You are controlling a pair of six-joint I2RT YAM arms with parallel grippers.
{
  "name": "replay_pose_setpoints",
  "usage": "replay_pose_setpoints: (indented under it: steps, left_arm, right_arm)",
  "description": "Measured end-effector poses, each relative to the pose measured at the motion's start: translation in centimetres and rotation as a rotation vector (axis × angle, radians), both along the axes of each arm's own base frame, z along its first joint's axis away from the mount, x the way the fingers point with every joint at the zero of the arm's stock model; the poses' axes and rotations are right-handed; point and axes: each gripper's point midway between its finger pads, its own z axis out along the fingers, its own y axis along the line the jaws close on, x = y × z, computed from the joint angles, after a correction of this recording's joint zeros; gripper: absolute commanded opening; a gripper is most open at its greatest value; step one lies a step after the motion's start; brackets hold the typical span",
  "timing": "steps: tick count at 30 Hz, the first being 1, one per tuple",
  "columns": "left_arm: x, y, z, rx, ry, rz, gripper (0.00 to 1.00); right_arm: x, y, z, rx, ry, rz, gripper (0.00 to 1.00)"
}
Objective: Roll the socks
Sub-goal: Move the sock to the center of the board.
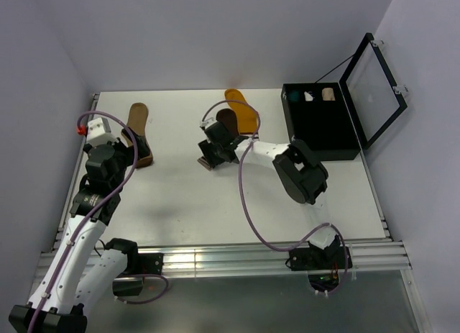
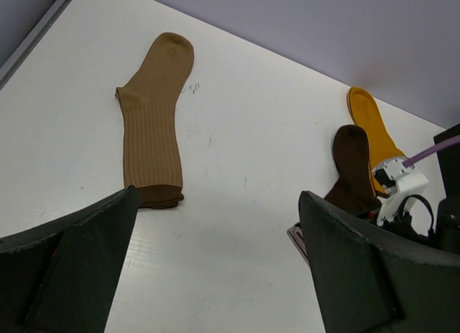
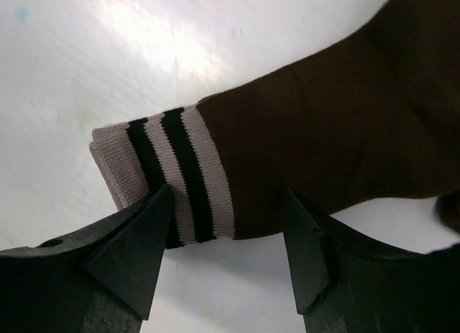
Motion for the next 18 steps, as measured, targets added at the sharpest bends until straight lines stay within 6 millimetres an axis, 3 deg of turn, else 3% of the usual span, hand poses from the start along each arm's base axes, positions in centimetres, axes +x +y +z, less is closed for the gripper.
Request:
replay_pose_setpoints:
  steps: [8, 18]
  left_arm:
    - [-0.1, -0.8, 0.0, 0.001, -0.001, -0.024, 0.99]
    - [-0.5, -1.1, 0.0, 0.001, -0.013, -0.036, 1.00]
  right_arm:
    - [-6.2, -2.4, -0.5, 0.018, 0.053, -0.034, 0.72]
    - [-13.1, -1.1, -0.3, 0.028, 0.076, 0.004, 0.72]
